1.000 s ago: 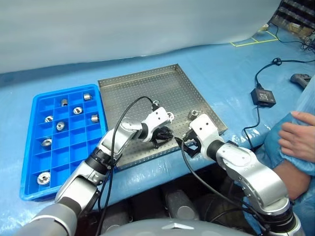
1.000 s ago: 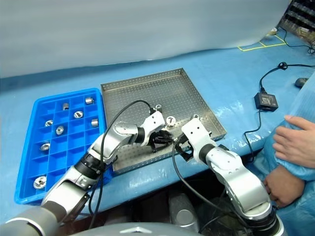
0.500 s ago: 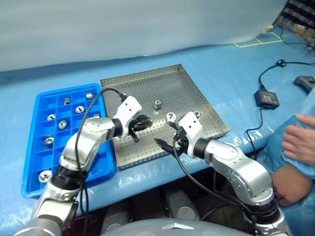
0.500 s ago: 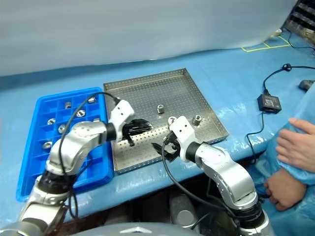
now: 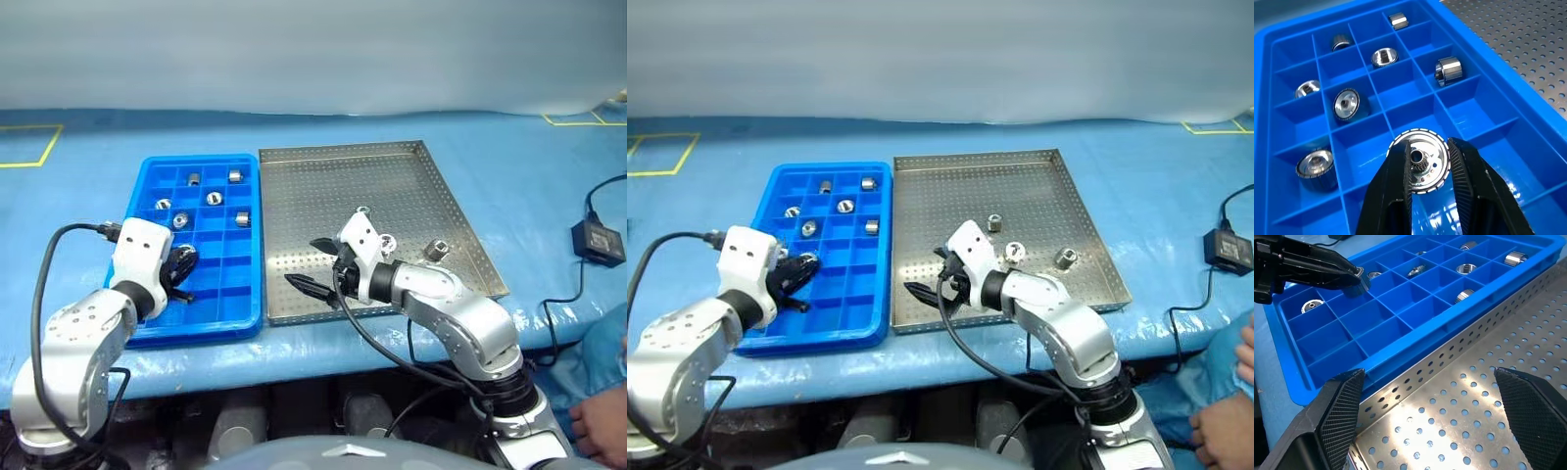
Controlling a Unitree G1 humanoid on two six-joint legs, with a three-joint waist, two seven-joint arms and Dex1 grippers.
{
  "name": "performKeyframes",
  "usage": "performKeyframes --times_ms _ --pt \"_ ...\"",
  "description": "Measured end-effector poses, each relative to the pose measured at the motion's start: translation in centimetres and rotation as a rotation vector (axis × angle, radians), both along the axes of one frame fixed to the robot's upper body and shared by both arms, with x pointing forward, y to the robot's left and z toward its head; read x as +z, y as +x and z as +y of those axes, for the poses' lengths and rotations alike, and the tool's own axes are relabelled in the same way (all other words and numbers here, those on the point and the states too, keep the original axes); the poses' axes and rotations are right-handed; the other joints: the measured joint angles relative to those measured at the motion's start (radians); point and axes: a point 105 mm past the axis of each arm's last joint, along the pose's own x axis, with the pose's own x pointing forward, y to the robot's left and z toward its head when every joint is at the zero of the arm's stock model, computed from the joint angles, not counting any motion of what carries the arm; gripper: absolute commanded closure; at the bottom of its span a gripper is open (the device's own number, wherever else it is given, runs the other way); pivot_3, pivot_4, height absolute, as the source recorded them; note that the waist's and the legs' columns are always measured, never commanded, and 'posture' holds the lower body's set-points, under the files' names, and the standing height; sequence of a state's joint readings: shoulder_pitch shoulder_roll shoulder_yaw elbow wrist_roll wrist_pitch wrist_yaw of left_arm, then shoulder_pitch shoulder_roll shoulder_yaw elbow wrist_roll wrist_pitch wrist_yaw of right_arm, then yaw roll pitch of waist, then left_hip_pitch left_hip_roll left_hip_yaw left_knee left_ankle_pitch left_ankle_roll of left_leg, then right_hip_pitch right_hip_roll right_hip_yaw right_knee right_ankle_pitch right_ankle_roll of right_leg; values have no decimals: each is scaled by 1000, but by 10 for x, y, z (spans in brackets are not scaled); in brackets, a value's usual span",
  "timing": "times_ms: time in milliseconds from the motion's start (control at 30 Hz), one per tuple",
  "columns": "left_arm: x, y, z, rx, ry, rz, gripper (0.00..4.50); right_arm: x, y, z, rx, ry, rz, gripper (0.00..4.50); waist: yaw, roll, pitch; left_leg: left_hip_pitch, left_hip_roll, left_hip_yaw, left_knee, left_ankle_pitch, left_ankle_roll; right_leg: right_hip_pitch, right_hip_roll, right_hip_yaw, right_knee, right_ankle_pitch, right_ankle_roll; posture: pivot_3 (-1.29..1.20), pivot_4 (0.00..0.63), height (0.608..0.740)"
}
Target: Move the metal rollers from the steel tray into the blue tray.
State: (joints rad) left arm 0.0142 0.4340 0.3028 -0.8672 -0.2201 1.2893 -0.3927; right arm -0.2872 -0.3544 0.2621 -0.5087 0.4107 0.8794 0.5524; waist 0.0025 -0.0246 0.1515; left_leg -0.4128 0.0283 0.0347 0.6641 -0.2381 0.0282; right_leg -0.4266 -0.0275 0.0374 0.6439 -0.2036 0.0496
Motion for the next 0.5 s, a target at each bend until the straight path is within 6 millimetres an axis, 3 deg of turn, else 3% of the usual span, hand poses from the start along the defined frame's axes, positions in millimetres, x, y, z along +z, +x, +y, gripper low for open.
performKeyframes --times_ms 500 --pt "-18 -3 15 89 17 59 3609 -5 3 -6 -20 -33 6 0 1 0 0 0 0 0 -1 0 0 -1 0 0 0 1 -2 69 150 740"
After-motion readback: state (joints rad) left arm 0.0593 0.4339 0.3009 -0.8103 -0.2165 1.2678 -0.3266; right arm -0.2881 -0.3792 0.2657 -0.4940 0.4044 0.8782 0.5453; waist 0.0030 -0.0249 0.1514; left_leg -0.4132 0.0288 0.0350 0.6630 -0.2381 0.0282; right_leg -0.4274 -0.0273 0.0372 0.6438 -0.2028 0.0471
